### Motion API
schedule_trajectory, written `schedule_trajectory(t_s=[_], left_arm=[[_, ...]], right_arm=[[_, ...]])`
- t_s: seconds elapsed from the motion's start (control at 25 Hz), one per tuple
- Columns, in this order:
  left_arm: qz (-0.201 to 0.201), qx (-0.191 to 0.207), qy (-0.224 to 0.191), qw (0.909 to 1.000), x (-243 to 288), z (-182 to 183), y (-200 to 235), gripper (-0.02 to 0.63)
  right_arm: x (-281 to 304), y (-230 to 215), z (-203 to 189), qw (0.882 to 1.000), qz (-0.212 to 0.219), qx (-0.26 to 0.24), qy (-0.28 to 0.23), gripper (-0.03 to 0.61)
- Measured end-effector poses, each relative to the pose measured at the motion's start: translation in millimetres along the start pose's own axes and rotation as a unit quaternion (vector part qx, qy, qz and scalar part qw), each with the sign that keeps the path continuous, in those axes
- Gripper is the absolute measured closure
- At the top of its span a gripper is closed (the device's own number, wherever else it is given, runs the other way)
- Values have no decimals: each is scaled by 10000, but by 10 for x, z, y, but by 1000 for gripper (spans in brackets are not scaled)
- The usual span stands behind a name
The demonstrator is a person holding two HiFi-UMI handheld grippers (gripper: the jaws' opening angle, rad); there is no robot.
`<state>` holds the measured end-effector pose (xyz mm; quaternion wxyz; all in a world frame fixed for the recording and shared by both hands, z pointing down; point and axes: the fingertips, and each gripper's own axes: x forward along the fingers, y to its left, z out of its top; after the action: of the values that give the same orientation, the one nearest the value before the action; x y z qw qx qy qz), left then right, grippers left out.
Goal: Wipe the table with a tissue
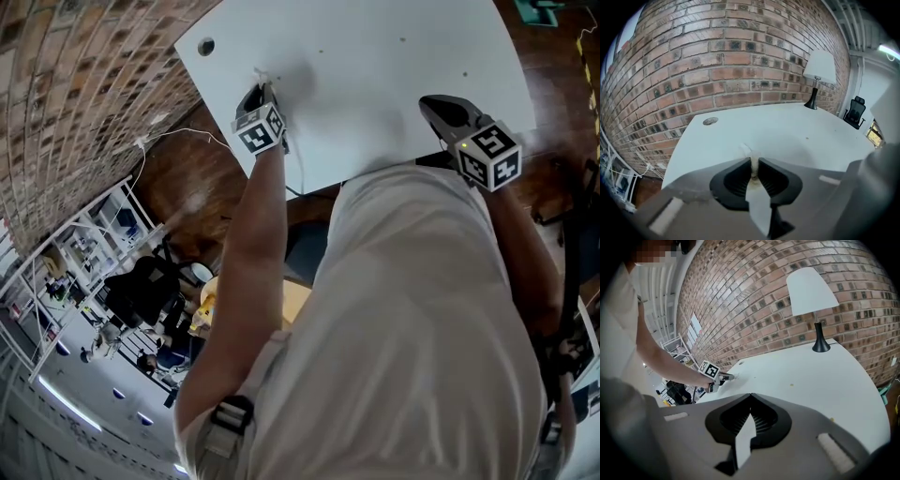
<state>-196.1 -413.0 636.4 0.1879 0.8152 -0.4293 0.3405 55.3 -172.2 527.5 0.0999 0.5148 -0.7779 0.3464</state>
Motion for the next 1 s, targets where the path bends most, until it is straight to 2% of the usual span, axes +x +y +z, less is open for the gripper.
schedule_trajectory(t_s=[0.6, 0.8, 1.0], left_arm=[[-375, 179, -1, 9991, 56, 43, -545, 558], [-908, 151, 32, 9957, 46, -5, -981, 558], [-1572, -379, 186, 9867, -57, 40, -1387, 558]], right_arm=[[-48, -98, 3, 10000, -30, 85, -21, 571], [-37, -65, -18, 10000, -54, 82, -15, 571], [-68, -61, 31, 10000, -70, 20, -68, 571]])
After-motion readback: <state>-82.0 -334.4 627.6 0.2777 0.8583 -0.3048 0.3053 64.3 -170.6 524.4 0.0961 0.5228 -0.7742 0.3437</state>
